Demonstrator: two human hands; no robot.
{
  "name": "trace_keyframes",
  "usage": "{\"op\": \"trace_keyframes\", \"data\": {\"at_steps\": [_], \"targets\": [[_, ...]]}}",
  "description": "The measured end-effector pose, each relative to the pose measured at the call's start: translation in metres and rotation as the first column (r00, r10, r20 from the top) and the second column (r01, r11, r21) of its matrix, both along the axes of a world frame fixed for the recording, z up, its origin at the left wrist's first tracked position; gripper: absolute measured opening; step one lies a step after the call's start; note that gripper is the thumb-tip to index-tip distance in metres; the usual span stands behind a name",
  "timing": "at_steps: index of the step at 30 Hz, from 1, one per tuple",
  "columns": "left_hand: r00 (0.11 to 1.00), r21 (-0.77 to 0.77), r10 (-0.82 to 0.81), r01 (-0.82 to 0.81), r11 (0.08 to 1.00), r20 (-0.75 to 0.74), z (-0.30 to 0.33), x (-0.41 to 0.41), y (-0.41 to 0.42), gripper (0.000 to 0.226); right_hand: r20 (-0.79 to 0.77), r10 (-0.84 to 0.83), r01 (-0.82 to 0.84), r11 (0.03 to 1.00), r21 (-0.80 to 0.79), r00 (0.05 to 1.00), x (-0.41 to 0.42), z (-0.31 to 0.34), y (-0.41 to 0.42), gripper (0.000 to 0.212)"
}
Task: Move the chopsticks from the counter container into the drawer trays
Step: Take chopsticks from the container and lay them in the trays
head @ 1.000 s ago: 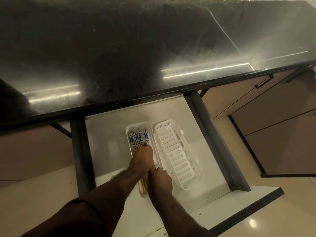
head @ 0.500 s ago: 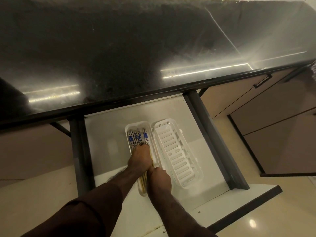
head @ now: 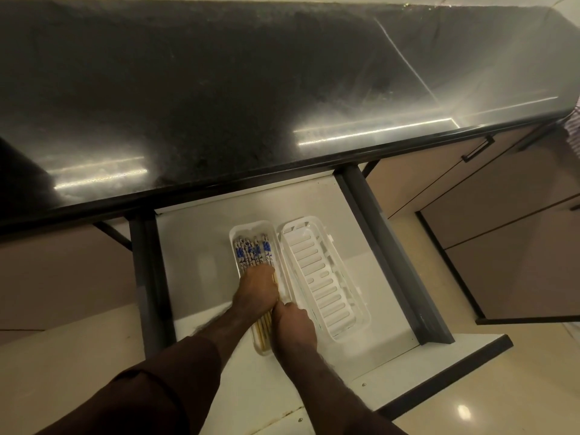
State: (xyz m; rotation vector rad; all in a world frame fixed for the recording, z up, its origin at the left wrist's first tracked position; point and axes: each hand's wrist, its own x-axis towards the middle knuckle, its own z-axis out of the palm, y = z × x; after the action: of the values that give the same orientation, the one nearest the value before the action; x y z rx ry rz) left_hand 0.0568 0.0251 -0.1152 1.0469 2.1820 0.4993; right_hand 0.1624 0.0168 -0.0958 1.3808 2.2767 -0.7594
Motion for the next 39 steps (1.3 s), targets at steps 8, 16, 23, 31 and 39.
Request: {"op": "trace_keyframes", "data": {"at_steps": [8,16,23,31,39], "targets": [[0.992,0.181,0.113,-0.121,0.976,0.055,0.032,-0.002,-0.026,0.030,-0.020,0.046,-0.044,0.996,0.084,0.999,0.006,0.021,-0.008,0.030],[0.981,0.231,0.118,-0.153,0.961,0.156,0.066,-0.023,-0.069,0.029,-0.117,-0.077,0.095,0.982,0.162,0.990,0.010,0.061,-0.026,0.033],[0.988,0.295,0.055,-0.095,0.951,0.143,0.101,-0.035,-0.105,0.030,-0.220,-0.181,0.220,0.962,0.164,0.958,0.003,0.100,-0.053,0.036],[0.993,0.340,0.004,-0.045,0.939,0.121,0.156,-0.036,-0.140,0.033,-0.317,-0.132,0.211,0.950,0.229,0.939,-0.008,0.151,-0.080,0.037],[0.984,0.482,0.145,-0.179,0.858,0.106,0.205,-0.026,-0.197,0.034,-0.456,0.054,0.114,0.936,0.333,0.888,-0.013,0.202,-0.112,0.031]]}}
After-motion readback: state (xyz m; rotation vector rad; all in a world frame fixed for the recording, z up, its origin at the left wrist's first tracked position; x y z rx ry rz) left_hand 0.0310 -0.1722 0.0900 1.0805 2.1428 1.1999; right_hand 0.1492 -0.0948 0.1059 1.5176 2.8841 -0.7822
